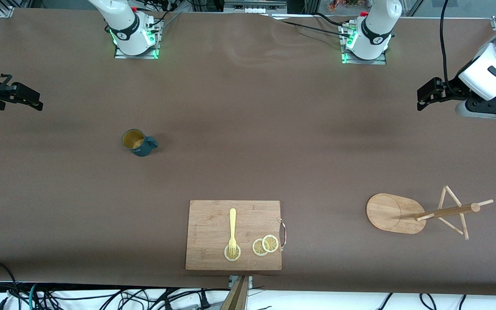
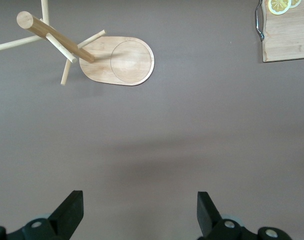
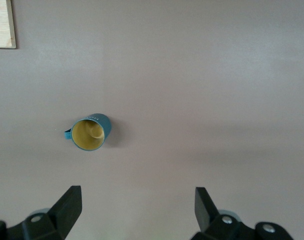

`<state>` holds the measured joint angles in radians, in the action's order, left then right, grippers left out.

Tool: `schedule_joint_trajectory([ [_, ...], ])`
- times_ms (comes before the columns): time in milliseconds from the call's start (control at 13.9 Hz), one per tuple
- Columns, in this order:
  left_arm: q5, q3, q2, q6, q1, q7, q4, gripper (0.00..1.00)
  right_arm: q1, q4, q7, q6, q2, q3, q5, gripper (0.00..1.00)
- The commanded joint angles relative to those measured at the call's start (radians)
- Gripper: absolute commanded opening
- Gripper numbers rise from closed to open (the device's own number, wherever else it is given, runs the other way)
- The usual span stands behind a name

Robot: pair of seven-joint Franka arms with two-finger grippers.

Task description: Pass cup and hang on rack

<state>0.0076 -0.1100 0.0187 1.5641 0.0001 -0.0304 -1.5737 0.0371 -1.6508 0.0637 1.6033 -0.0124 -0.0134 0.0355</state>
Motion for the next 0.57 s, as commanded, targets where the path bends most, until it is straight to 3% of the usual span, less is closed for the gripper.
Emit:
schedule_joint_trajectory([
  [0,0.0,-0.005,0.004,-0.018,0.003,0.01,0.023,1.0,-0.013,-0.007,0.001,-0.028,0.008,-0.008,0.014,1.0],
  [503,0.0,-0.005,0.004,-0.018,0.001,0.01,0.024,1.0,-0.025,-0.007,0.001,-0.029,0.006,-0.005,0.014,1.0],
])
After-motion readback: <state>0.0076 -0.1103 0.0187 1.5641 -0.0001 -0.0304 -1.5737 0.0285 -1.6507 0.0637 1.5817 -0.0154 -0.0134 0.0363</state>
